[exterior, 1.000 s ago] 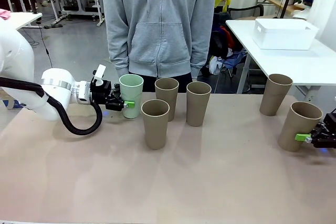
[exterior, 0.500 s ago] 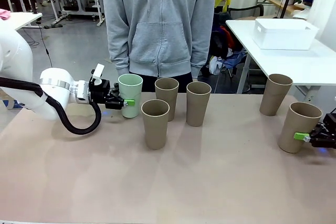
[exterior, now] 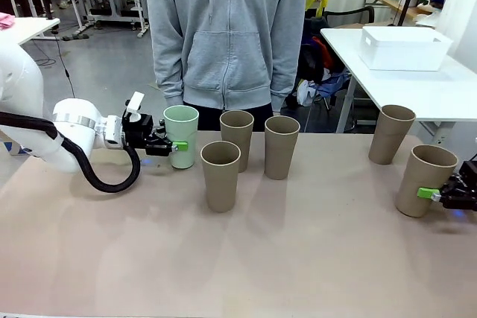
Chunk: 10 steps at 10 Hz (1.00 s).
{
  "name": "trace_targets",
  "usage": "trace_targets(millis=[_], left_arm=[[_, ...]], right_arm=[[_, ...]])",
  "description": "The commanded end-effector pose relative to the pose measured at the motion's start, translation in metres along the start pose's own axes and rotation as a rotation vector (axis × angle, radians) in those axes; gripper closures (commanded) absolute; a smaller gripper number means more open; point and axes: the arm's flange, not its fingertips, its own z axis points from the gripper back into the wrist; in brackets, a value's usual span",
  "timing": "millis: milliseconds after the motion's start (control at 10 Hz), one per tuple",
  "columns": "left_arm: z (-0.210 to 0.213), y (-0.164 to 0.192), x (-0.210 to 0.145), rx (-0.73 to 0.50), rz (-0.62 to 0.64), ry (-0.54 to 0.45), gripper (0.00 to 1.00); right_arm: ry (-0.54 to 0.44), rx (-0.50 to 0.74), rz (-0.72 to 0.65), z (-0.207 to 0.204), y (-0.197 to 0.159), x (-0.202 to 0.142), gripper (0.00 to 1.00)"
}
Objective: Stack the cups and store them in the basket.
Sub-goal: Pick up two Reusable plastic cups , one in each hand.
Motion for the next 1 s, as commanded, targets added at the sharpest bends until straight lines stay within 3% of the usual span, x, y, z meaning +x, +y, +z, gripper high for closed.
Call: trace_targets(millis=[0,100,400,700,900], left_arm=[[0.01,-0.029,0.041,0.016,-0.044,-0.039,0.15],[0.017,-0.047,0.06,0.023,-0.05,-0.068,0.15],[0.038,-0.101,0.084,0.046,-0.034,-0.094,0.15],[0.054,-0.177,0.091,0.016,-0.071,-0.122,0.15],[0.079,-0.21,0.098,0.027,-0.127,-0.121,0.15]], right_arm=[[-0.033,-0.119,0.012,-0.023,0.033,0.049,0.15],[-0.033,-0.185,0.012,-0.044,0.054,0.079,0.15],[-0.059,-0.208,0.022,-0.098,0.108,0.132,0.15],[0.02,-0.279,0.052,-0.145,0.154,0.143,0.15],[0.052,-0.243,0.055,-0.155,0.173,0.134,0.15]])
